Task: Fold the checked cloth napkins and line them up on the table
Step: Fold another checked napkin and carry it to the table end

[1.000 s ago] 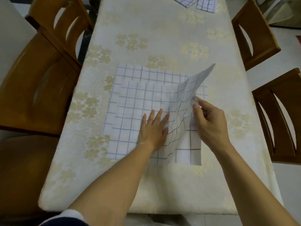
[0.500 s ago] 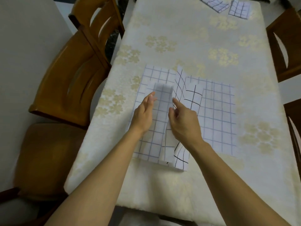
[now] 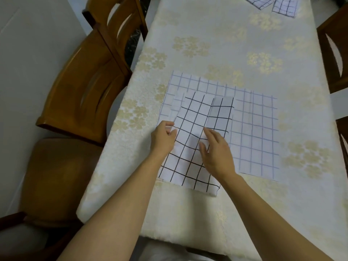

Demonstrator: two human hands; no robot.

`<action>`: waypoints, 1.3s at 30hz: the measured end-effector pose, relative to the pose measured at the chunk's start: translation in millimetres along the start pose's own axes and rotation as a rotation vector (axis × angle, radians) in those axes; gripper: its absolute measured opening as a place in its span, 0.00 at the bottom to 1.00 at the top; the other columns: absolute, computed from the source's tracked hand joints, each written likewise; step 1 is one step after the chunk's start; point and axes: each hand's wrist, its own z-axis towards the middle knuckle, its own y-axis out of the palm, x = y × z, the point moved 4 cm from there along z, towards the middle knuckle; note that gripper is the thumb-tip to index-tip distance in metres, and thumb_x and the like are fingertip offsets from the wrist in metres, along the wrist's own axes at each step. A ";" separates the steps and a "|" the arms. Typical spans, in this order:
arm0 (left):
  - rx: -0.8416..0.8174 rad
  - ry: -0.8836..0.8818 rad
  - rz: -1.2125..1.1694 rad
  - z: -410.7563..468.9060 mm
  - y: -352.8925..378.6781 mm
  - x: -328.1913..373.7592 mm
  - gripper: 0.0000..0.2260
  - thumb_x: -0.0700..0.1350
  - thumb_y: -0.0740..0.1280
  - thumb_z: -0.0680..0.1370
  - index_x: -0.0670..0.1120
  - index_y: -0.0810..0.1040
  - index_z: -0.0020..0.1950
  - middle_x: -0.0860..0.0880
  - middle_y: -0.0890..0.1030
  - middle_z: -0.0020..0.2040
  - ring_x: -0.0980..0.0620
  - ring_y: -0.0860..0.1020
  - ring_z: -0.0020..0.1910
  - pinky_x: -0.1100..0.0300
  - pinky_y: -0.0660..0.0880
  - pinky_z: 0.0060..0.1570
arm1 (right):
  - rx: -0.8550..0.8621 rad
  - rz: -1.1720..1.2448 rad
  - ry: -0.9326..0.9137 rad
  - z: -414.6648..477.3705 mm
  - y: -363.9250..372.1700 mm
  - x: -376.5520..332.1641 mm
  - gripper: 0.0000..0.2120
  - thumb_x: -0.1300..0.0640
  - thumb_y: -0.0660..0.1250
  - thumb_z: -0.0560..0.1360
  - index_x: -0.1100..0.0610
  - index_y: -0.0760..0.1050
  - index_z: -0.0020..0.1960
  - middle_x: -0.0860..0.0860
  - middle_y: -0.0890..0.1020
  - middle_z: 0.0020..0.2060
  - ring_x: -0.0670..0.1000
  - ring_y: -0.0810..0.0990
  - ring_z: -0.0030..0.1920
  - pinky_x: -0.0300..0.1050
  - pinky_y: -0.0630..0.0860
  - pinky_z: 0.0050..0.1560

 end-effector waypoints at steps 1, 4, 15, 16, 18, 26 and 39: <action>0.019 0.010 0.010 -0.8 -0.2 -1.6 0.10 0.44 0.67 0.82 0.50 0.77 0.63 0.46 0.80 0.55 0.54 0.78 0.41 0.69 0.71 0.32 | -0.008 -0.064 -0.023 -3.2 1.3 10.1 0.27 0.49 0.60 0.84 0.57 0.61 0.80 0.55 0.67 0.77 0.56 0.64 0.77 0.52 0.61 0.76; 0.034 0.077 0.074 -5.0 -0.4 -5.0 0.10 0.41 0.67 0.82 0.47 0.77 0.63 0.46 0.80 0.57 0.53 0.78 0.45 0.64 0.75 0.39 | -0.119 -0.201 -0.008 -8.2 13.3 35.9 0.33 0.38 0.47 0.84 0.53 0.46 0.83 0.52 0.48 0.82 0.56 0.44 0.82 0.54 0.45 0.81; 0.237 0.335 0.655 -20.7 5.7 -8.1 0.21 0.44 0.70 0.79 0.48 0.73 0.72 0.45 0.72 0.69 0.43 0.70 0.67 0.50 0.71 0.65 | -0.182 -0.279 0.079 -2.8 33.6 60.0 0.40 0.35 0.48 0.82 0.53 0.32 0.81 0.53 0.33 0.80 0.55 0.34 0.80 0.53 0.38 0.80; 0.222 0.400 0.689 -23.8 13.1 -4.8 0.22 0.45 0.68 0.80 0.47 0.71 0.74 0.44 0.71 0.72 0.42 0.68 0.71 0.47 0.68 0.70 | -0.195 -0.298 0.086 -2.3 35.2 61.5 0.40 0.34 0.47 0.82 0.53 0.31 0.81 0.53 0.33 0.80 0.55 0.33 0.80 0.54 0.37 0.80; 0.104 0.569 0.767 -30.2 40.2 2.6 0.24 0.49 0.64 0.83 0.46 0.66 0.78 0.44 0.64 0.79 0.41 0.59 0.79 0.43 0.59 0.78 | -0.207 -0.329 0.059 -1.2 37.0 62.4 0.39 0.32 0.43 0.82 0.53 0.31 0.81 0.50 0.33 0.80 0.55 0.32 0.80 0.54 0.35 0.80; -0.169 0.513 1.045 -30.8 95.5 -13.7 0.31 0.63 0.34 0.82 0.54 0.38 0.83 0.49 0.37 0.83 0.43 0.35 0.81 0.40 0.39 0.79 | -0.164 -0.205 0.048 11.0 25.6 76.4 0.35 0.36 0.40 0.81 0.53 0.38 0.82 0.51 0.40 0.81 0.54 0.38 0.81 0.51 0.40 0.81; -0.219 0.710 0.944 -42.0 134.8 26.7 0.32 0.64 0.51 0.83 0.53 0.51 0.84 0.48 0.45 0.84 0.44 0.40 0.82 0.42 0.39 0.80 | -0.108 0.056 0.193 163.0 -31.4 99.1 0.27 0.46 0.63 0.82 0.56 0.65 0.77 0.61 0.69 0.72 0.62 0.69 0.71 0.55 0.66 0.71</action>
